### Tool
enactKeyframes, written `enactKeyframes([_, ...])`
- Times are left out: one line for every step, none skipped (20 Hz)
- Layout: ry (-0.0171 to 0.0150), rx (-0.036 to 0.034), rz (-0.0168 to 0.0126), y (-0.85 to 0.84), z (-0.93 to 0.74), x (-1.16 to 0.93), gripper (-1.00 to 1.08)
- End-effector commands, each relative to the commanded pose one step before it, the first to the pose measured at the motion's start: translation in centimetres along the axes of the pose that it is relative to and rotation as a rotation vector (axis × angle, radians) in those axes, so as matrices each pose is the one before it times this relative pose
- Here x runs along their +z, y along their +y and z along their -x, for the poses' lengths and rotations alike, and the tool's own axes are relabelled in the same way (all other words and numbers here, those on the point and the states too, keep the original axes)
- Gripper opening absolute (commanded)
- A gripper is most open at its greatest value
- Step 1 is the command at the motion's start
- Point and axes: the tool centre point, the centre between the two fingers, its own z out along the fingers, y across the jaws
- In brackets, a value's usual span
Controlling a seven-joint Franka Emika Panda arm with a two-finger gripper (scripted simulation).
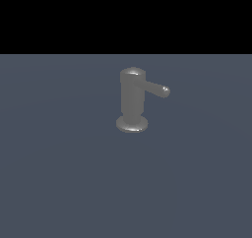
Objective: Turn on the faucet by rotating a designated handle.
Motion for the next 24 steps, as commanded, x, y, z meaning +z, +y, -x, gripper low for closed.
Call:
enactKeyframes([0.0, 0.0, 0.0, 0.001, 0.0, 0.0, -1.0])
enactKeyframes([0.0, 0.0, 0.0, 0.011, -0.008, 0.024, -1.0])
enactKeyframes([-0.00001, -0.0012, -0.00003, -0.003, -0.025, 0.071, -1.0])
enactKeyframes([-0.00002, -0.00119, -0.00005, 0.019, -0.042, 0.119, -1.0])
enactKeyframes([-0.00003, -0.00195, -0.00008, 0.018, -0.06, 0.167, -1.0])
enactKeyframes([-0.00004, -0.00249, -0.0001, 0.024, -0.077, 0.214, -1.0])
enactKeyframes([-0.00005, -0.00301, -0.00012, 0.03, -0.093, 0.261, -1.0])
enactKeyframes([-0.00006, -0.00352, -0.00015, 0.036, -0.11, 0.308, -1.0])
enactKeyframes([-0.00007, -0.00408, -0.00017, 0.04, -0.127, 0.354, -1.0])
enactKeyframes([-0.00008, -0.00458, -0.00019, 0.047, -0.144, 0.4, -1.0])
enactKeyframes([-0.00009, -0.00512, -0.00021, 0.051, -0.16, 0.445, -1.0])
enactKeyframes([-0.00009, -0.0056, -0.00023, 0.057, -0.176, 0.489, -1.0])
enactKeyframes([-0.0001, -0.00609, -0.00025, 0.062, -0.192, 0.533, -1.0])
enactKeyframes([-0.00011, -0.00662, -0.00028, 0.066, -0.208, 0.575, -1.0])
enactKeyframes([-0.00012, -0.00707, -0.00029, 0.072, -0.224, 0.617, -1.0])
enactKeyframes([-0.00013, -0.00753, -0.00031, 0.077, -0.239, 0.658, -1.0])
enactKeyframes([-0.00013, -0.00799, -0.00033, 0.081, -0.255, 0.698, -1.0])
enactKeyframes([-0.00014, -0.00842, -0.00035, 0.086, -0.27, 0.736, -1.0])
enactKeyframes([-0.00015, -0.00883, -0.00036, 0.091, -0.285, 0.774, -1.0])
enactKeyframes([-0.00016, -0.00926, -0.00038, 0.095, -0.3, 0.81, -1.0])
enactKeyframes([-0.00016, -0.00953, -0.00039, 0.098, -0.311, 0.836, -1.0])
enactKeyframes([-0.00016, -0.00948, -0.00039, 0.099, -0.312, 0.833, -1.0])
enactKeyframes([-0.00016, -0.00938, -0.00038, 0.098, -0.311, 0.825, -1.0])
enactKeyframes([-0.00016, -0.00931, -0.00037, 0.097, -0.31, 0.817, -1.0])
